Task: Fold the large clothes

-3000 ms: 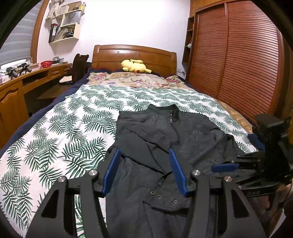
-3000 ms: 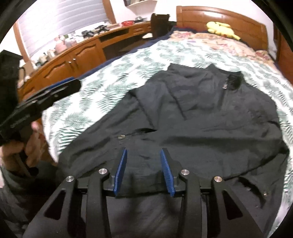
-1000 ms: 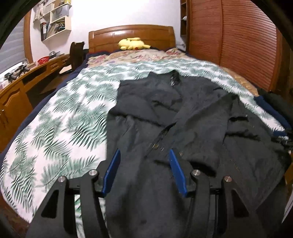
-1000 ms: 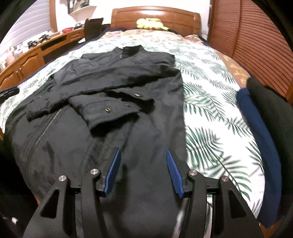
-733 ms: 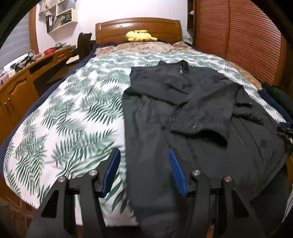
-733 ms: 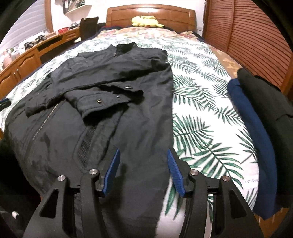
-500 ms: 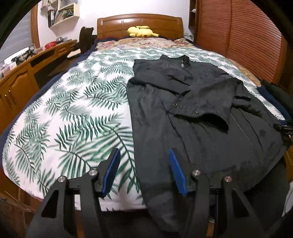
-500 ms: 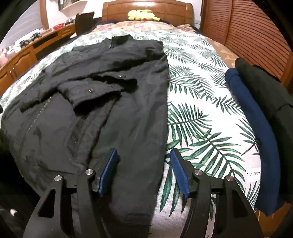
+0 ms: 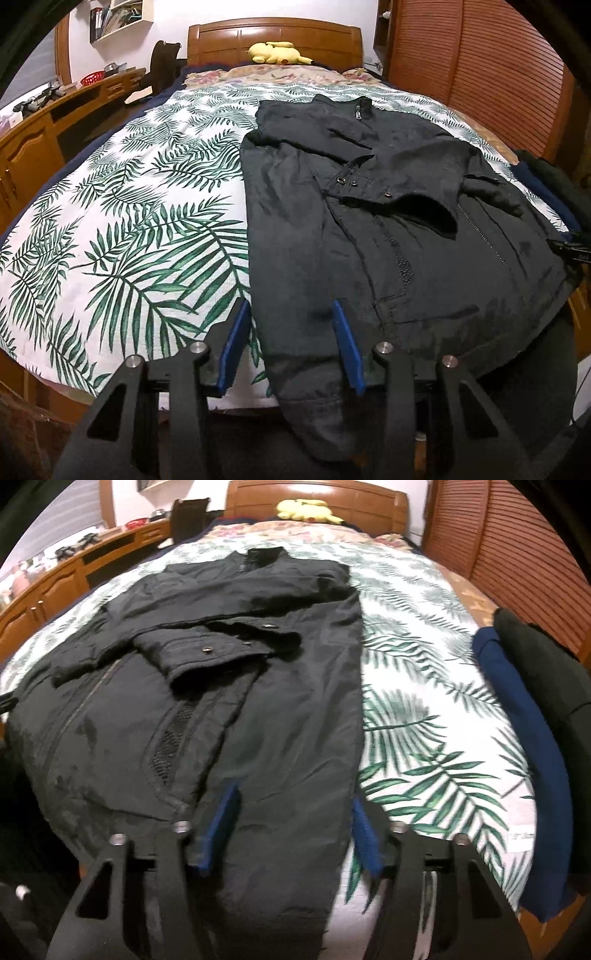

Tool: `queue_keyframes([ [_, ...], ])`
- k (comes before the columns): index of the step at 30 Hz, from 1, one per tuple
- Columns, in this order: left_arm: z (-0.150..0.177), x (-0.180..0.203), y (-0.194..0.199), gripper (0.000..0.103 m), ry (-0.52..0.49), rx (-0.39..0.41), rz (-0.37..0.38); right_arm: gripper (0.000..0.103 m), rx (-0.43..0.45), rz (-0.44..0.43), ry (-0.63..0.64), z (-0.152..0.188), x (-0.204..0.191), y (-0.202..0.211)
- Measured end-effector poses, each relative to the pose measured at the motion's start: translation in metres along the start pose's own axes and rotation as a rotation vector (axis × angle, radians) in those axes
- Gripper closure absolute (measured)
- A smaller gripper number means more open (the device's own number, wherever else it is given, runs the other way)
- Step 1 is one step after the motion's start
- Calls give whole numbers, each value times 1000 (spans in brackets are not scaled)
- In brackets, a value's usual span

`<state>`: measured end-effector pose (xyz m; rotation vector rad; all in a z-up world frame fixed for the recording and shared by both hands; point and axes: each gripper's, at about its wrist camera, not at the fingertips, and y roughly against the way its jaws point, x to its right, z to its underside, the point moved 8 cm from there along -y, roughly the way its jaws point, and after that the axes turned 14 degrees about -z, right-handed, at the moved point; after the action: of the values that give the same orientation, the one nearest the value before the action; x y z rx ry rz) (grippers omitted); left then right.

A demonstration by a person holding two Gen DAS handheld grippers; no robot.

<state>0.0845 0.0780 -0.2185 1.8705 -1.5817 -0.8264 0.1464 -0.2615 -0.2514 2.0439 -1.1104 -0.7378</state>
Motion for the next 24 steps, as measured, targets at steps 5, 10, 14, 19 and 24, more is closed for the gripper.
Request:
queue_keyframes([
  [5,-6,1,8,94,17,2,49,96,23,-50,-8,-10,-6,2],
  [10,-30,9,38,99,-22,73,54,101,126,-116,4,-36,-21,22],
  [14,-60,18,70,100,-119,143,38,102,190,-142,23,-65,-38,47],
  [19,-95,18,121,100,-175,233,25,102,276,-166,68,-96,-60,92],
  [24,-110,11,171,100,-184,303,31,102,353,-183,80,-105,-72,137],
])
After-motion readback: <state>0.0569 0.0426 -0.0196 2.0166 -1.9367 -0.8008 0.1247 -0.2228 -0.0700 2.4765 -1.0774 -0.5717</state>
